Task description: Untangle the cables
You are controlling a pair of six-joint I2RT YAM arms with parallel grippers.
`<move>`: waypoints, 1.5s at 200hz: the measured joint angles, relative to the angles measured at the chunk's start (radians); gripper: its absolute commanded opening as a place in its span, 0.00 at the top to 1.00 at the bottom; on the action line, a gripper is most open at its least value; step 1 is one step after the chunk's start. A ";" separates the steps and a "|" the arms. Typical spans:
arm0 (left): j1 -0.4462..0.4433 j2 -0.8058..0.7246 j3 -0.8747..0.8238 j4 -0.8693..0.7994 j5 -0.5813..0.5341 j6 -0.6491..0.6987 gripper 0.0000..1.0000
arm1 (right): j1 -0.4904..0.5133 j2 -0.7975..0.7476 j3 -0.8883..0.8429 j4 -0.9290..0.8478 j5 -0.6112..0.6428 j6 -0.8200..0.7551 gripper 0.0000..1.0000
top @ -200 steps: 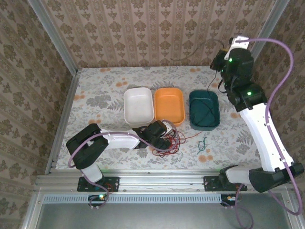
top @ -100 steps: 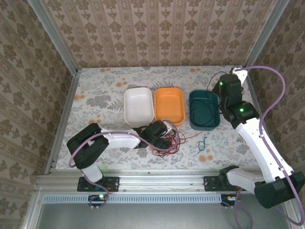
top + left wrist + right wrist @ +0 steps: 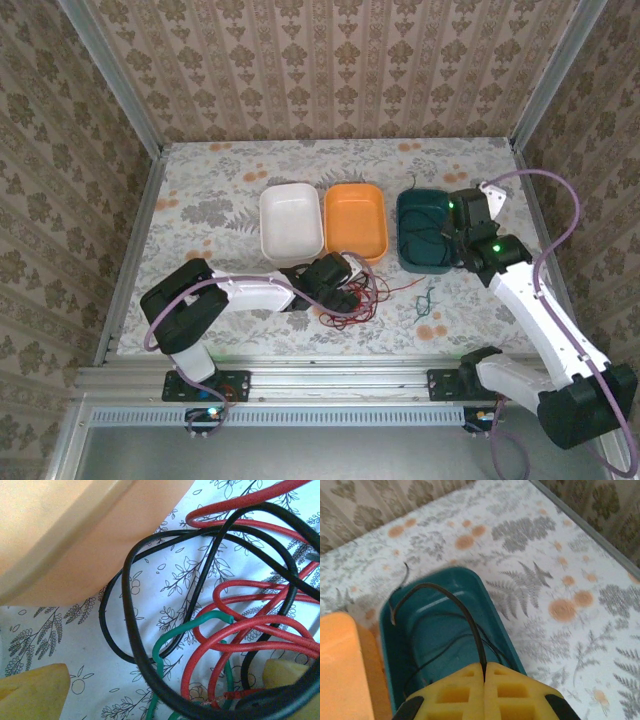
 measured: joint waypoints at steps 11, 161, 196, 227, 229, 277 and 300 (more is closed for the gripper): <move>0.000 0.000 0.000 0.000 0.000 0.000 0.00 | 0.000 -0.021 -0.021 -0.027 0.000 0.019 1.00; 0.000 0.017 0.024 -0.022 0.002 0.001 0.00 | 0.000 -0.194 -0.161 -0.292 -0.056 0.100 1.00; 0.000 0.021 0.031 -0.030 0.004 0.001 0.00 | 0.000 -0.226 -0.142 -0.338 -0.032 0.100 1.00; 0.000 0.024 0.035 -0.032 0.005 0.002 0.00 | 0.000 -0.213 -0.129 -0.327 -0.025 0.098 1.00; 0.000 0.024 0.035 -0.032 0.005 0.002 0.00 | 0.001 -0.208 -0.129 -0.323 -0.025 0.098 1.00; 0.000 0.025 0.037 -0.034 0.004 0.002 0.00 | 0.044 -0.042 -0.128 -0.157 0.013 0.121 1.00; -0.001 0.027 0.043 -0.042 0.004 0.002 0.00 | 0.073 0.051 -0.105 -0.071 0.069 0.137 1.00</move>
